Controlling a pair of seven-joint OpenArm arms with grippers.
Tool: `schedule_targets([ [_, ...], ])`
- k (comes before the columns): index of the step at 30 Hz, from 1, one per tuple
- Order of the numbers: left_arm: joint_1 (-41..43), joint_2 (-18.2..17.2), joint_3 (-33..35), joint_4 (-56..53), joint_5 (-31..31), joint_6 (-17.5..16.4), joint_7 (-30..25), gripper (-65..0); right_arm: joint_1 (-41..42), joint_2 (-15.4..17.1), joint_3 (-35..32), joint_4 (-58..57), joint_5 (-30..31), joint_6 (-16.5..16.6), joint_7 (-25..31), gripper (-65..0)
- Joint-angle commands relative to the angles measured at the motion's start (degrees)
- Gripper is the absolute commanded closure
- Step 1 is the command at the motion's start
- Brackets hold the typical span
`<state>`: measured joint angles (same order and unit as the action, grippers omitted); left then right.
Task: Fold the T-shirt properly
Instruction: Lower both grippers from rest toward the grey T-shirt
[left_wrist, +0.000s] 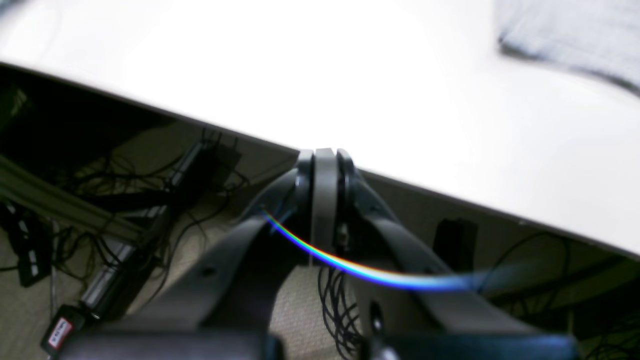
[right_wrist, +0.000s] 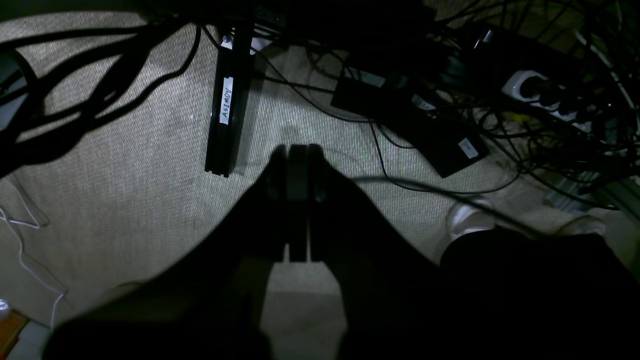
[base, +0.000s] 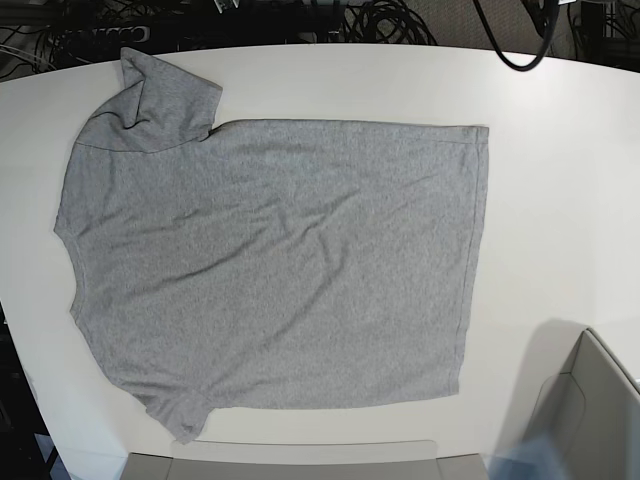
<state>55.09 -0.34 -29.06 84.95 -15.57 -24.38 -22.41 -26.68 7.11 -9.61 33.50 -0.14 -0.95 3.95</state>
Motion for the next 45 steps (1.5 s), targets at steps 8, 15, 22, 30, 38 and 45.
schedule_targets([
  [8, 2.54, 0.21, -0.52, 4.42, -3.20, 0.07, -1.10, 0.0, -12.31, 0.67, -0.02, 17.98, 0.01, 0.20, 0.05, 0.0],
  [15, 6.14, 0.21, -0.52, 11.89, -9.61, 0.07, -1.10, 0.0, -21.37, 6.82, -0.02, 29.32, 12.85, 0.03, 0.05, 0.0],
  [22, 7.63, 0.21, -0.52, 15.67, -9.61, 0.07, -1.10, 0.0, -32.18, 12.62, 0.60, 44.97, 22.87, 0.03, 0.05, 0.0],
  [30, 6.32, 1.00, -0.52, 23.58, -9.61, 0.07, 3.29, 0.0, -40.80, 13.59, 10.53, 65.01, 23.22, 0.03, 0.23, 0.0],
  [38, -3.79, 4.60, -1.14, 31.58, -9.35, 0.07, 13.05, 0.0, -41.15, 13.33, 19.23, 81.19, 23.13, 0.03, 0.41, 0.0],
  [45, -15.05, 4.25, -0.61, 32.11, -9.35, 0.07, 13.67, 0.0, -33.68, 13.50, 23.54, 84.88, 23.13, 0.12, 0.41, 0.0],
])
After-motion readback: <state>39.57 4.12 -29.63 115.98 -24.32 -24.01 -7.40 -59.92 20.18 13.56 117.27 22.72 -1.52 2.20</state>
